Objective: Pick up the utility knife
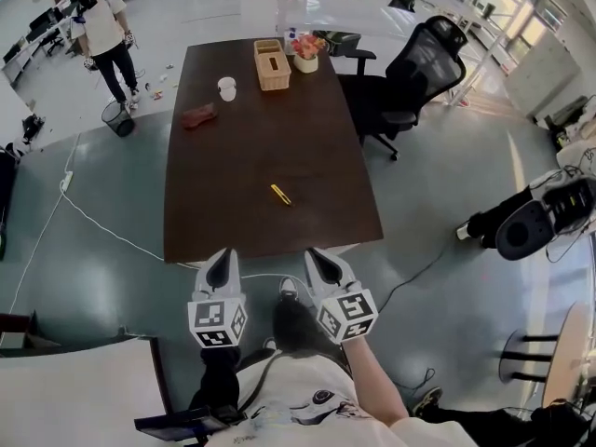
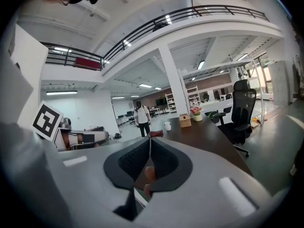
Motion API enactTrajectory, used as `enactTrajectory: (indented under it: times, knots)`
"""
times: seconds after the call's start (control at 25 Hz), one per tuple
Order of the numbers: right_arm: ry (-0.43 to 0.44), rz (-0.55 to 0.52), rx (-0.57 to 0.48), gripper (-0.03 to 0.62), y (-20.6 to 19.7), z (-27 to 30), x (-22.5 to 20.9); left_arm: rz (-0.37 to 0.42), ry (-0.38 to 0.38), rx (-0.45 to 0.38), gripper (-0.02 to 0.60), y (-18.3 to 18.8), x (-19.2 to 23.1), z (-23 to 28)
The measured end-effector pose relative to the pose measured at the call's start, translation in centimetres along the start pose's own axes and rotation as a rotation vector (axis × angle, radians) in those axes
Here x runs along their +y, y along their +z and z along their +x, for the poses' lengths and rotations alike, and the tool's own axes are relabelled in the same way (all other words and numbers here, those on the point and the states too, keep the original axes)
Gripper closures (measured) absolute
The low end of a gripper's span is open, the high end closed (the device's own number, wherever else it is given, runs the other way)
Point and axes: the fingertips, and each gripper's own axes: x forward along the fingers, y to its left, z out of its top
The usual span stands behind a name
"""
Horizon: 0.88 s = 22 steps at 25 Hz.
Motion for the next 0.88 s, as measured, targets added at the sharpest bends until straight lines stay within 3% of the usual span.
enactTrajectory:
  times: [0.2, 0.4, 0.64, 0.88]
  knots:
    - [0.033, 0.022, 0.052, 0.583, 0.7, 5.3, -4.6, -0.008, 0.025, 0.040, 0.583, 0.9, 1.6, 6.4]
    - [0.047, 0.081, 0.115, 0.585, 0.5, 9.4, -7.5, -0.039, 0.030, 0.140, 0.583, -1.3, 2.3, 11.6]
    - [0.069, 0.130, 0.217, 0.586, -2.0, 11.7, -9.1, -0.088, 0.074, 0.254, 0.583, -5.4, 3.2, 13.5]
    - [0.085, 0.181, 0.293, 0.588, -3.5, 13.6, -9.5, -0.124, 0.088, 0.310, 0.583, -6.9, 4.1, 14.6]
